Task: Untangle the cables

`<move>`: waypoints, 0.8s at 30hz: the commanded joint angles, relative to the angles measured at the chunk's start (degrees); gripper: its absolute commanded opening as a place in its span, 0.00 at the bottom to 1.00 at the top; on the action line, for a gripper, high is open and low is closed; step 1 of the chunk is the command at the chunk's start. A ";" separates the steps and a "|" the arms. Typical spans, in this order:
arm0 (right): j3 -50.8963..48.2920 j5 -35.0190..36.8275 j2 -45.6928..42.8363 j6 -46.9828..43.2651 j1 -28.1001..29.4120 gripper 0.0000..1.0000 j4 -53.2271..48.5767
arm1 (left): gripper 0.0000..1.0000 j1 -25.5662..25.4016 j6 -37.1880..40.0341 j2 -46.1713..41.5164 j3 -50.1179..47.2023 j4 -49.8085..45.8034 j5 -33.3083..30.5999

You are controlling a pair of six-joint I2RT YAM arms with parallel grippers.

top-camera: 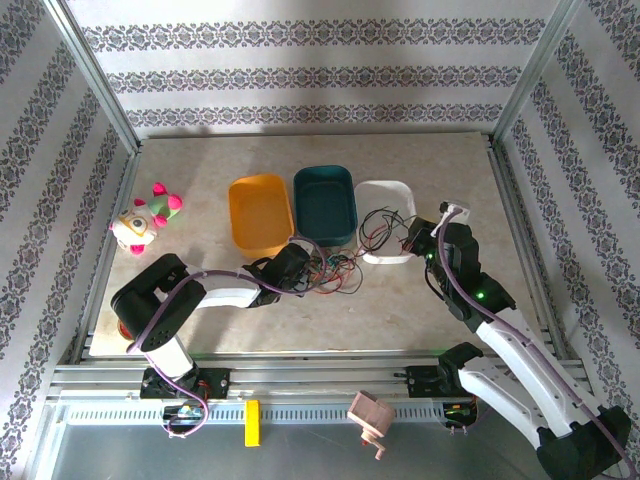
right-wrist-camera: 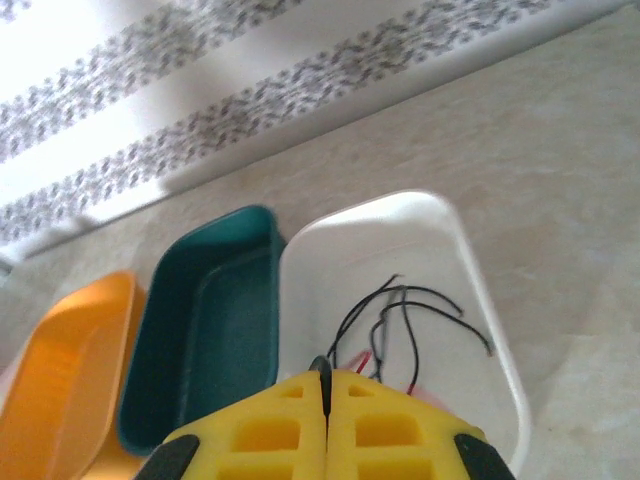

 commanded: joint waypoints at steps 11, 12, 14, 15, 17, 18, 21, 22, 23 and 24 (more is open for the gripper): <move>2.49 -17.45 0.64 -6.81 9.38 0.00 -2.00 | 0.00 -0.18 0.20 3.52 -2.13 -1.08 4.73; 2.41 -15.48 0.11 -6.49 9.36 0.00 -1.38 | 0.00 -0.18 0.13 3.51 -2.17 -1.03 4.38; 2.82 -9.75 -1.29 -5.86 9.00 0.00 -0.85 | 0.00 -0.18 -0.05 3.10 -2.49 -0.82 3.64; 3.03 -8.10 -1.96 -5.96 8.58 0.00 -0.27 | 0.00 -0.18 -0.12 2.87 -2.65 -0.73 3.32; 3.68 -4.18 -3.77 -5.89 6.72 0.00 0.99 | 0.00 -0.18 -0.49 1.84 -3.78 0.27 2.53; 4.09 -2.12 -4.51 -5.75 5.74 0.00 1.31 | 0.00 -0.18 -0.69 1.37 -4.33 0.61 1.92; 5.94 1.67 -6.42 -5.23 0.93 0.00 2.44 | 0.00 -0.18 -1.50 0.70 -5.02 -0.48 -0.87; 6.63 2.40 -6.88 -4.97 -1.12 0.00 2.70 | 0.00 -0.18 -1.76 0.70 -5.09 -1.33 -1.75; 7.34 2.74 -7.25 -4.68 -3.25 0.00 2.95 | 0.00 -0.18 -2.09 0.62 -5.09 -2.21 -2.85; 8.03 2.71 -7.44 -4.67 -5.08 0.00 3.13 | 0.00 -0.18 -2.44 0.58 -5.03 -2.99 -3.69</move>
